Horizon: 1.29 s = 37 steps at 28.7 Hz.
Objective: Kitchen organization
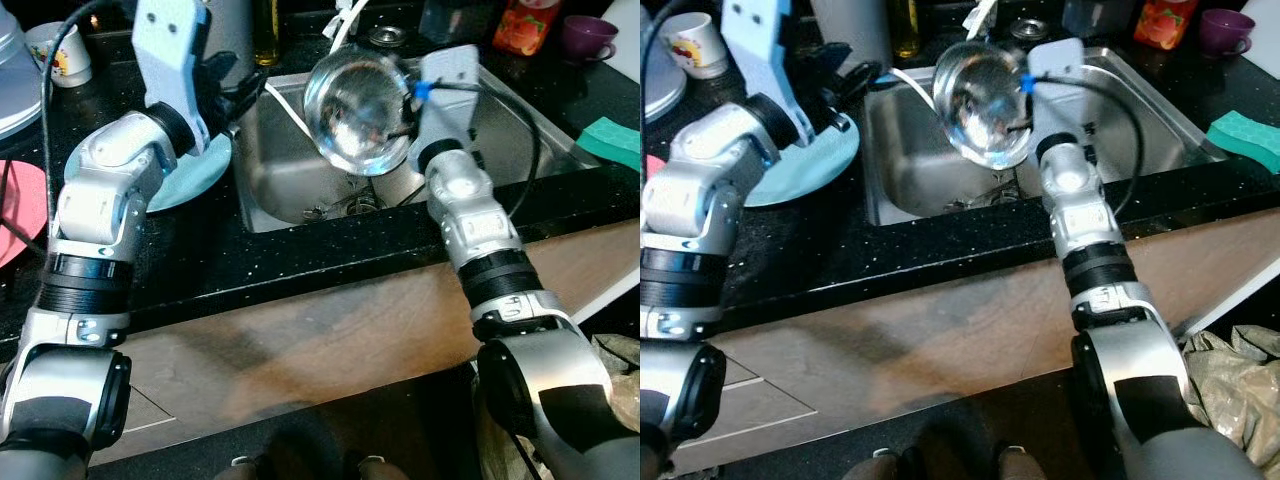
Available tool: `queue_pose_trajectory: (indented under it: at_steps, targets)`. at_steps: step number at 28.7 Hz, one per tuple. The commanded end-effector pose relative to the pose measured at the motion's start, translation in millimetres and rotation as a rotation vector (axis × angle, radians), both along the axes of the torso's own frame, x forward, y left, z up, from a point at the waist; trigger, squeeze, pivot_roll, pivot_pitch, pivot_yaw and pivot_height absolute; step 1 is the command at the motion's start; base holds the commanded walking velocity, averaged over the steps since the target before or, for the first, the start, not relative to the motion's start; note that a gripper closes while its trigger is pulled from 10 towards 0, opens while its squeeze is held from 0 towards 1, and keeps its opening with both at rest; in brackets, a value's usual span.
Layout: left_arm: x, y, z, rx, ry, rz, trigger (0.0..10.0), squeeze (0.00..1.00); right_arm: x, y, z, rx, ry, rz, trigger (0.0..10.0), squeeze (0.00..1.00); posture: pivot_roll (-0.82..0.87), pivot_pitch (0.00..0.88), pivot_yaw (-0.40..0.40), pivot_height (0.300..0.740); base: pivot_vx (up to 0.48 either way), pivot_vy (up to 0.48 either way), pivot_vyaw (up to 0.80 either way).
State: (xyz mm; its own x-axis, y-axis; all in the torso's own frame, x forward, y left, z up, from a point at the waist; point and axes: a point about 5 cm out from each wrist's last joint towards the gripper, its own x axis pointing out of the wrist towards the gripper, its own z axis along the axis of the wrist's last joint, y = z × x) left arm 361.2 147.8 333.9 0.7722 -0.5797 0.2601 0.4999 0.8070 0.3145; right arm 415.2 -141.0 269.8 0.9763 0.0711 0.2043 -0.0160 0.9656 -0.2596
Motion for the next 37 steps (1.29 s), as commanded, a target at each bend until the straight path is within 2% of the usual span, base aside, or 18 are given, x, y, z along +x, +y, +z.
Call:
queue_pose_trajectory:
  at_steps: [1, 3, 4, 8, 15, 22, 26, 37]
  targets:
    - [3.8, -2.9, -7, 0.087, 0.051, -0.006, 10.0, 0.0, 1.6, 7.8, 8, -0.036, -0.039, 0.032, 8.7, 0.0, 0.04, 0.172, -0.022, 0.74, 0.0, 0.0, 0.0]
    - [5.6, -3.4, -12, 0.125, 0.087, -0.006, 10.0, 0.0, 2.7, 9.9, 7, -0.049, -0.034, 0.041, 8.7, 0.0, 0.04, 0.172, -0.022, 0.74, 0.0, 0.0, 0.0]
    - [7.9, -2.3, -15, 0.118, 0.125, 0.008, 10.0, 0.0, 3.7, 12.0, 5, -0.058, -0.017, 0.049, 10.0, 0.0, 0.04, 0.172, -0.022, 0.74, 0.0, 0.0, 0.0]
    - [8.3, -3.4, -23, 0.166, 0.157, -0.004, 10.0, 0.0, 5.8, 15.4, 2, -0.068, 0.008, 0.064, 10.0, 0.0, 0.04, 0.172, -0.022, 0.74, 0.0, 0.0, 0.0]
    - [6.3, -8.6, -29, 0.151, 0.192, -0.045, 10.0, 0.0, 6.4, 27.9, -14, -0.051, 0.094, 0.146, 10.0, 0.0, 0.04, 0.174, -0.023, 0.74, 0.0, 0.0, 0.0]
    - [2.4, -14.7, -33, 0.185, 0.225, -0.098, 10.0, 0.0, 4.5, 44.2, -34, -0.099, 0.187, 0.224, 10.0, 0.0, 0.04, 0.174, -0.023, 0.74, 0.0, 0.0, 0.0]
    - [0.3, -15.9, -37, 0.208, 0.249, -0.116, 10.0, 0.0, 4.1, 47.5, -35, -0.097, 0.192, 0.235, 10.0, 0.0, 0.04, 0.174, -0.023, 0.74, 0.0, 0.0, 0.0]
    - [0.8, -11.9, -43, 0.268, 0.274, -0.078, 10.0, 0.0, 4.8, 47.7, -34, -0.095, 0.197, 0.242, 10.0, 0.0, 0.04, 0.176, -0.024, 0.74, 0.0, 0.0, 0.0]
